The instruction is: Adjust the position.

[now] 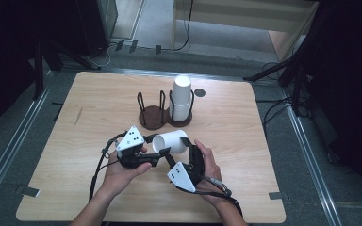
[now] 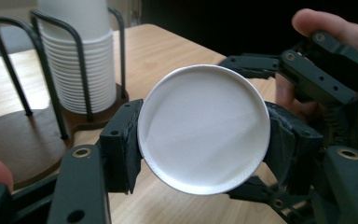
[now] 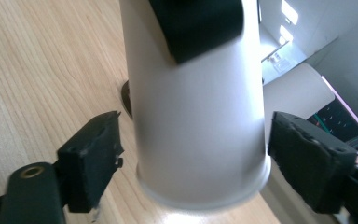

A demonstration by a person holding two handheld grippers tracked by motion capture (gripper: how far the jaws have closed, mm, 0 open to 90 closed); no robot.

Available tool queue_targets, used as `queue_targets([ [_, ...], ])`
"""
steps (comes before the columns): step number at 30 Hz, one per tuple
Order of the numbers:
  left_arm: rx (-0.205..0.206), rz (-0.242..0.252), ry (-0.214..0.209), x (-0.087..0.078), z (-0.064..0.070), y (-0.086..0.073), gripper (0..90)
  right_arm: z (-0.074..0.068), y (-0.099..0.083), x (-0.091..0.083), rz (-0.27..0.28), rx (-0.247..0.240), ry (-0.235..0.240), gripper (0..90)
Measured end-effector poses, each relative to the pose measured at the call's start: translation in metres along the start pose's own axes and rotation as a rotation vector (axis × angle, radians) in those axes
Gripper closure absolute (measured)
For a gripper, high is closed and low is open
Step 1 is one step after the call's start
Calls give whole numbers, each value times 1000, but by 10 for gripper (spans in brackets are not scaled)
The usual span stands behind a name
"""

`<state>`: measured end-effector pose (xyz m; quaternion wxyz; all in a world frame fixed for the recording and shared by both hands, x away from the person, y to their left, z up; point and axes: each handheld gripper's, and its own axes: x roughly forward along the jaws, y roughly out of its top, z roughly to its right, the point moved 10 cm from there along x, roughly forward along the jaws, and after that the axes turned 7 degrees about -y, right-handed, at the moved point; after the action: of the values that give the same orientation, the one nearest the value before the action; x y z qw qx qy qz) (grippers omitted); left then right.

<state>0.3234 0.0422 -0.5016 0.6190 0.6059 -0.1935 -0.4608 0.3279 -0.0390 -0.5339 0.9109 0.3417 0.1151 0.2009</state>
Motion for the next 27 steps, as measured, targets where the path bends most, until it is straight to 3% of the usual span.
queue_targets([
  [11, -37, 104, 45, -11, -14, 12, 367, 9, -4, -1, -35, 123, -12, 128],
  [16, -34, 152, 80, -12, -20, 15, 367, 12, -5, -4, -42, 231, 27, 132],
  [18, -30, 159, 99, -12, -22, 15, 367, 12, -5, -4, -40, 246, 31, 131],
  [20, -25, 207, 128, -14, -26, 18, 366, 14, -4, -5, -44, 299, 49, 128],
  [21, -25, 207, 128, -14, -26, 18, 365, 14, -4, -5, -44, 299, 49, 128],
  [23, -25, 232, 109, -13, -25, 19, 365, 16, -4, -6, -46, 352, 60, 127],
  [26, -7, 257, 112, -12, -25, 21, 364, 21, -5, -6, -53, 432, 72, 122],
  [27, -6, 268, 113, -12, -25, 22, 364, 21, -5, -6, -53, 432, 72, 122],
])
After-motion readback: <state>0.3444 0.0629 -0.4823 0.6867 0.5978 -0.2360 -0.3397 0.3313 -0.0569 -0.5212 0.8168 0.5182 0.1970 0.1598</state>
